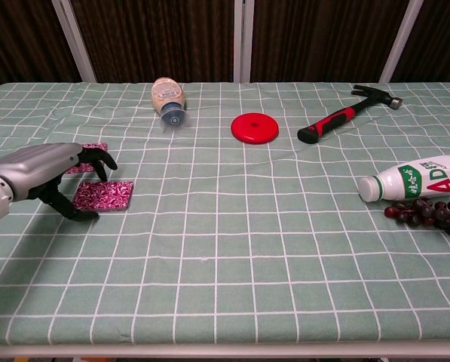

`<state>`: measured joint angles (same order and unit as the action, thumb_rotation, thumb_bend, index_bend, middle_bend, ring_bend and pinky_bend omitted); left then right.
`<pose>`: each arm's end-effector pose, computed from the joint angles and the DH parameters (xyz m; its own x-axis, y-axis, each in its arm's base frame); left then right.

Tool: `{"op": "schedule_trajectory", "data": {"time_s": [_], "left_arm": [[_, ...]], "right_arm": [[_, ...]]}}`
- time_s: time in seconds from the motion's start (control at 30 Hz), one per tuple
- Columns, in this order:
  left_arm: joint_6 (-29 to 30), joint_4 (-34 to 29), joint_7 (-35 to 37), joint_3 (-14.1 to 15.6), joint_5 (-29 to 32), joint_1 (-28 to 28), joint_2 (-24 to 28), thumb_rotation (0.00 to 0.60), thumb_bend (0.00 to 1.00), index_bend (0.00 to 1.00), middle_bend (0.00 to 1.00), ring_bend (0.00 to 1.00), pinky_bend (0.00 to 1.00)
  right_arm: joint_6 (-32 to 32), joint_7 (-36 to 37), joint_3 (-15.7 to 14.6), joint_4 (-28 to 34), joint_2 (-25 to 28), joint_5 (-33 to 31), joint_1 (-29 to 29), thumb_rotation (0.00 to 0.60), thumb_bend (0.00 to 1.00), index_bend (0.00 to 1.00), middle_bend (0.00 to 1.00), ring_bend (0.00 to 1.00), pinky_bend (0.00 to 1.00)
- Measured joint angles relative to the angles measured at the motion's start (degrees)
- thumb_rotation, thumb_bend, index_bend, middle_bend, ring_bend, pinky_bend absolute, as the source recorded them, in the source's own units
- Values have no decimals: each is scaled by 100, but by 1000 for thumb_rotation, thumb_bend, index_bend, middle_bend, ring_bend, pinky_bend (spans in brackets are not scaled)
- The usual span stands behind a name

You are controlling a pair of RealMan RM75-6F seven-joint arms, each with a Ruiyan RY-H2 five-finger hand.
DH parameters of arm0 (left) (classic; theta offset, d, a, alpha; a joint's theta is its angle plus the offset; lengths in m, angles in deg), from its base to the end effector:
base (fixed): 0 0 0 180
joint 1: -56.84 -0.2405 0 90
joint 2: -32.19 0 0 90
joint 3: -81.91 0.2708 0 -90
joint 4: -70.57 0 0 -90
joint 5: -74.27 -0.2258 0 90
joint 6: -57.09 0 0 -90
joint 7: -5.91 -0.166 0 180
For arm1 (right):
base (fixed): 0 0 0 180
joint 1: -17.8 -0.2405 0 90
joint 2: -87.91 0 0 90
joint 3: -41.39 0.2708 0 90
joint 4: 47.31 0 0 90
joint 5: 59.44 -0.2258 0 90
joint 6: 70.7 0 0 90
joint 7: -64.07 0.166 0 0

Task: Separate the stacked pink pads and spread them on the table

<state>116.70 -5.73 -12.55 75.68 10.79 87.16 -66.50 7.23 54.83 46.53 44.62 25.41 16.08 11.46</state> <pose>-0.2315 0.3189 -0.0880 0.3574 0.3504 0.8657 0.9335 -0.1625 -0.3196 -0.3601 -0.2211 0.1615 0.5321 -0.0941 0.8415 -0.8308 0.1336 0.5403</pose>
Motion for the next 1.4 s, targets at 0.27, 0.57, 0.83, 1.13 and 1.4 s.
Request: {"op": "schedule_trajectory", "data": {"time_s": [0.27,0.57,0.83,1.13,1.4], "left_arm": [[65,81,68,-13,-93,-22,-86,600,204,239,339,101,178],[42,202,116,-59,-80,-30,-168,600,211,256,368,102,178],[91,235,176,-92,-134,-50,-198,600,218,268,385,102,178],[111,231,230,-122,-160,-67,-206,600,224,281,407,117,178],[116,222,330,-161,-188,-80,-200,600,228,285,415,122,178]], "right_arm": [[-29,10,3,-12,-2,-22,-8,600,147,0,0,0,0],[-41,12,-1,-21,-4,-37,-6,600,147,0,0,0,0],[-44,28,2,-32,-6,-42,-5,600,147,0,0,0,0],[-54,27,3,-48,-14,-54,-8,600,147,0,0,0,0],[-85,22,2,-65,-26,-76,-17,600,146,0,0,0,0]]}}
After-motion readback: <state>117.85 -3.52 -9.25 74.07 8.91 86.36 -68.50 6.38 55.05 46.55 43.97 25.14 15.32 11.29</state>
